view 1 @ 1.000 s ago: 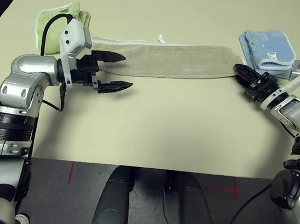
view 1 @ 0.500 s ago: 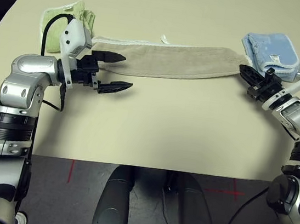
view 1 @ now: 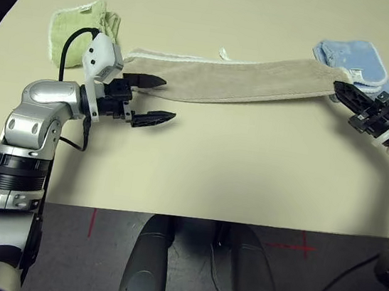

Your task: Fold the towel and set it aside.

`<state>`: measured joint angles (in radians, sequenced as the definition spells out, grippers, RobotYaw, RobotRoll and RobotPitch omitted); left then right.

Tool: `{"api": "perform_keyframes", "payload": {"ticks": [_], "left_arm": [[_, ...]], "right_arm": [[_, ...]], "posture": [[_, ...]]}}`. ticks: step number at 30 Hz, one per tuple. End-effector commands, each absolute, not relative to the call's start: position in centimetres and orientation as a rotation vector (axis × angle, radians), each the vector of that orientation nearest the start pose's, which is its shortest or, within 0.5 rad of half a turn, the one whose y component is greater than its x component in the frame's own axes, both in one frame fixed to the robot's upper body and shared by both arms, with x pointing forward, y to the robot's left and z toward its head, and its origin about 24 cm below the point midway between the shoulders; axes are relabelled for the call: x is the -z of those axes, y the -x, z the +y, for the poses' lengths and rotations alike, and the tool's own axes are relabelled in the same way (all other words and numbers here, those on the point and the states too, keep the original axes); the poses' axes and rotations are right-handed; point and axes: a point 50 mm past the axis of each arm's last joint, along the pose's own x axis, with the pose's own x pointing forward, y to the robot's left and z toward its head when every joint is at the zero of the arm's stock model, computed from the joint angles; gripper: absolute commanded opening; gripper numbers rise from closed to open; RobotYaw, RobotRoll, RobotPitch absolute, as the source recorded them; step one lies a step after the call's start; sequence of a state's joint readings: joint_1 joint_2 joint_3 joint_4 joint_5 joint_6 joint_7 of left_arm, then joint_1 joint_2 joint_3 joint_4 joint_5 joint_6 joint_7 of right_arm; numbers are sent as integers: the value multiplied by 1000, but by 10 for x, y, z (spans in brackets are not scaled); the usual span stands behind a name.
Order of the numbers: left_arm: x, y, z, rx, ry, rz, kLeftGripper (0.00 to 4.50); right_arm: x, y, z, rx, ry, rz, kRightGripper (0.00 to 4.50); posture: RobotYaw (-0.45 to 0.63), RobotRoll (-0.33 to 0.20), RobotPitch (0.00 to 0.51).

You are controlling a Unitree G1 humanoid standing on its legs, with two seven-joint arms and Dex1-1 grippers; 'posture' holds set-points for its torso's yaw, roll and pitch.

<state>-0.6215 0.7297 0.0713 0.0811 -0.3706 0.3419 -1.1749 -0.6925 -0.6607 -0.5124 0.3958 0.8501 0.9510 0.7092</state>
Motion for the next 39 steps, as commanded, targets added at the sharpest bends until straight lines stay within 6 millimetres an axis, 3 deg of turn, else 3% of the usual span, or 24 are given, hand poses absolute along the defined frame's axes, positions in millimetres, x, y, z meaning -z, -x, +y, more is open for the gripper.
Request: {"api": "perform_keyframes", "payload": {"ticks": [1,6,19,34,39], "left_arm": [[-220,-307,215,1072,-395,-48,4500],[-223,-310,215,1054,-387,-54,4500],[-224,-310,216,1052,-401,-48,4500],[-222,-310,215,1050,-404,-50,4500],[-222,-308,217,1042,-407,-47,4500]], "right_arm": [[-193,-315,-289,-633,-591,100,37],[-195,-317,-286,-651,-537,96,37],[-222,-325,-244,-869,-422,52,37],[-221,-341,-167,-1036,-236,156,37],[-216,-347,-153,-1031,-194,176,37]], "posture": [[1,0,274],[-1,0,274],[10,0,270],[24,0,269],[33,0,267]]}}
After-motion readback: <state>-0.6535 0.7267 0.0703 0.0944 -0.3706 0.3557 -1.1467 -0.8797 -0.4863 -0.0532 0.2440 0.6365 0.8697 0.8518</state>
